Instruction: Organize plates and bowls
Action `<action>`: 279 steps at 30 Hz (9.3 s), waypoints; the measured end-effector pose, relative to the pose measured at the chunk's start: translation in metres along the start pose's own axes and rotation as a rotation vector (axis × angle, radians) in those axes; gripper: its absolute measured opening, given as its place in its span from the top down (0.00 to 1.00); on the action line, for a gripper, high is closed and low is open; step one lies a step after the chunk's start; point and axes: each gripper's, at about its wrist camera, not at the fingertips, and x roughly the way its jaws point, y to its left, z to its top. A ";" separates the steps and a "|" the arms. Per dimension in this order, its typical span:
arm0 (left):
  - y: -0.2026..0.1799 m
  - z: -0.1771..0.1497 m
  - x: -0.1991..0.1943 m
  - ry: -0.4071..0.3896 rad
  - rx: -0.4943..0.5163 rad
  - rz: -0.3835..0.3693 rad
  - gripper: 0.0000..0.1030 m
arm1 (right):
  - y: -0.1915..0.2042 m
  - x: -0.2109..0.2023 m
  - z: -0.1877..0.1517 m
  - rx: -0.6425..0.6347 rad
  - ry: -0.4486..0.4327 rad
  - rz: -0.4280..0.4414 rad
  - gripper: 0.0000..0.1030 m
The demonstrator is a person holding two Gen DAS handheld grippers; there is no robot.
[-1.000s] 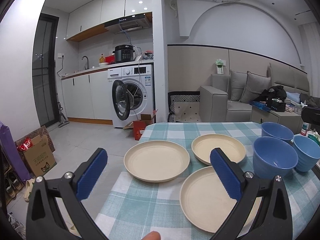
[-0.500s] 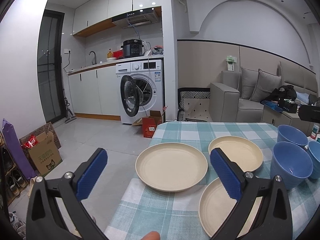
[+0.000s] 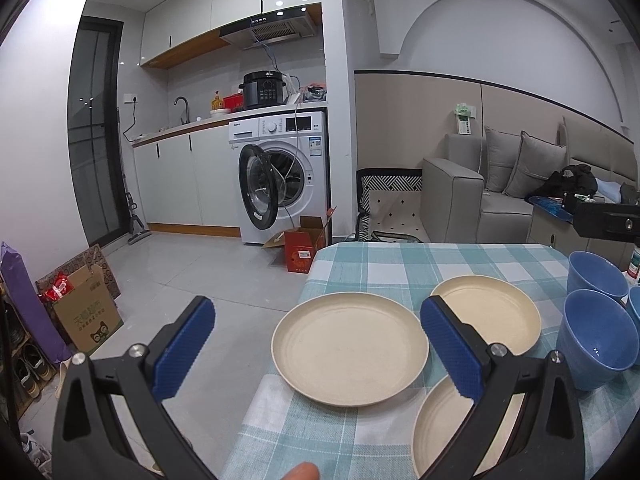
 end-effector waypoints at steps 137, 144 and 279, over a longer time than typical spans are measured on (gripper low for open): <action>0.051 -0.063 0.167 0.454 -0.074 -0.006 0.70 | -0.003 0.281 -0.049 -0.020 0.512 0.019 0.67; 0.054 -0.060 0.163 0.441 -0.073 -0.003 0.78 | -0.007 0.279 -0.050 -0.017 0.507 -0.001 0.81; -0.073 -0.071 0.030 0.430 0.198 -0.232 0.82 | -0.029 0.035 -0.151 -0.010 0.618 -0.183 0.85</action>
